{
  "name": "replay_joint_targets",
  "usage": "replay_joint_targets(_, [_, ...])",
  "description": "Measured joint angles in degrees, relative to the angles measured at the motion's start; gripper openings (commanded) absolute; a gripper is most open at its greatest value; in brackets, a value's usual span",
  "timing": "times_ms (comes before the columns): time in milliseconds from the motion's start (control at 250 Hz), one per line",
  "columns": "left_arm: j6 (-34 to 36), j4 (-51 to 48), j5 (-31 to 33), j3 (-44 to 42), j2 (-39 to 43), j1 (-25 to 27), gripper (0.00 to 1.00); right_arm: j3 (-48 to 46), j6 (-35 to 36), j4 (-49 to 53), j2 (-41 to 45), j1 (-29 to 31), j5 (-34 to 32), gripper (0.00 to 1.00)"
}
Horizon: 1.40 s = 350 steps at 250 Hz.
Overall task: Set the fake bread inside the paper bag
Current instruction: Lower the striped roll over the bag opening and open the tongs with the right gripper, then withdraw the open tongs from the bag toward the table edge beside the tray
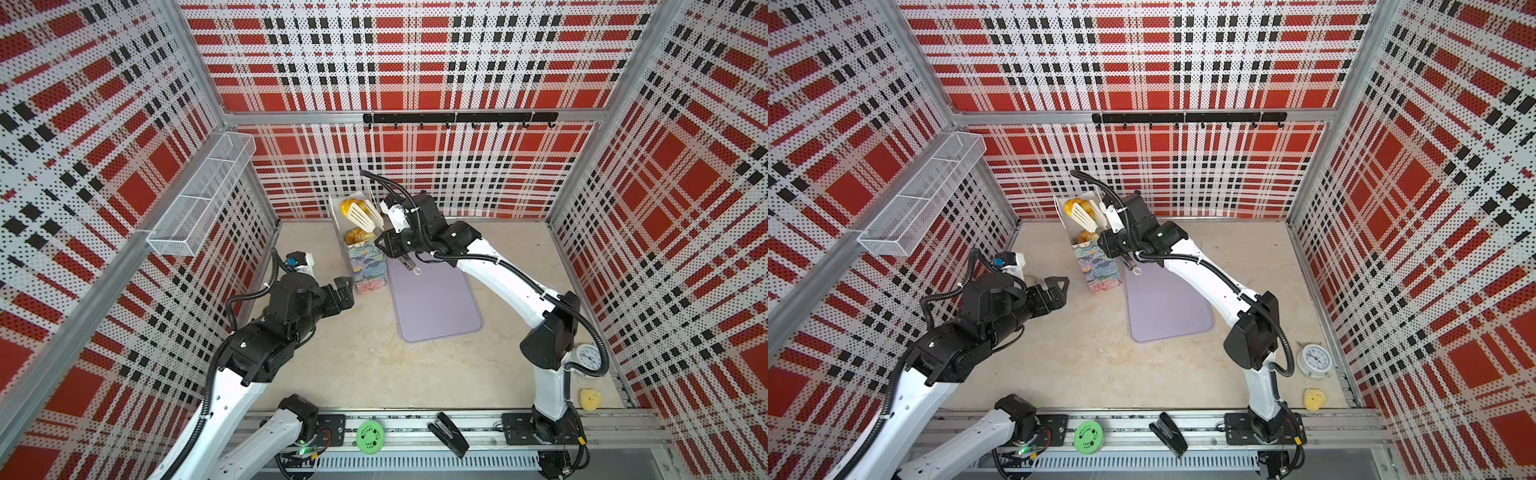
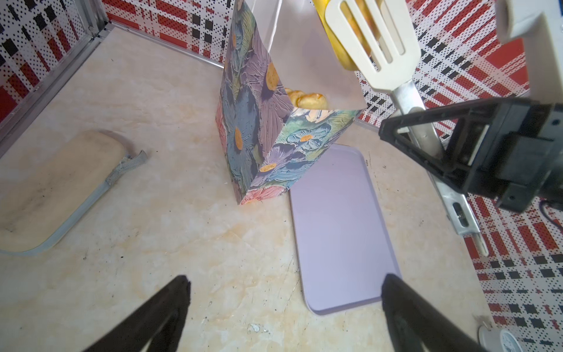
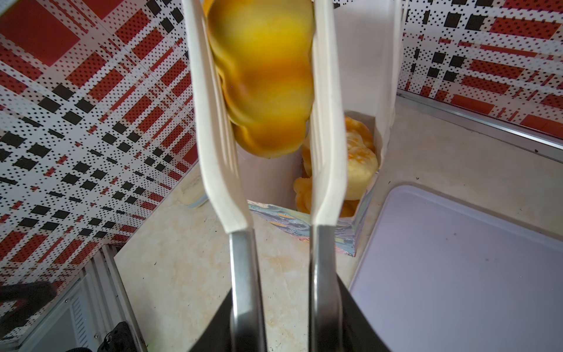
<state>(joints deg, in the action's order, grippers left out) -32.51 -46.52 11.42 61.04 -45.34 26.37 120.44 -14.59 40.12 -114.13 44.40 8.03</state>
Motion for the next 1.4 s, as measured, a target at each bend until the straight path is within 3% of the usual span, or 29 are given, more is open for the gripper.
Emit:
replay_joint_targets(480, [-0.2, -0.5, -2.3, -2.1, 0.0, -0.1, 0.99, 5.6, 1.4, 4.2, -3.3, 0.0, -2.6, 0.64])
replay_joint_targets(976, [-0.7, -0.4, -3.5, -2.8, 0.0, -0.2, 0.99, 3.6, 3.5, 4.1, -1.3, 0.0, -3.8, 0.63])
replay_joint_targets(1401, [-2.3, -0.3, -2.0, -4.9, 0.1, 2.3, 0.99, -10.4, 5.4, 1.6, 10.7, -1.2, -7.2, 0.64])
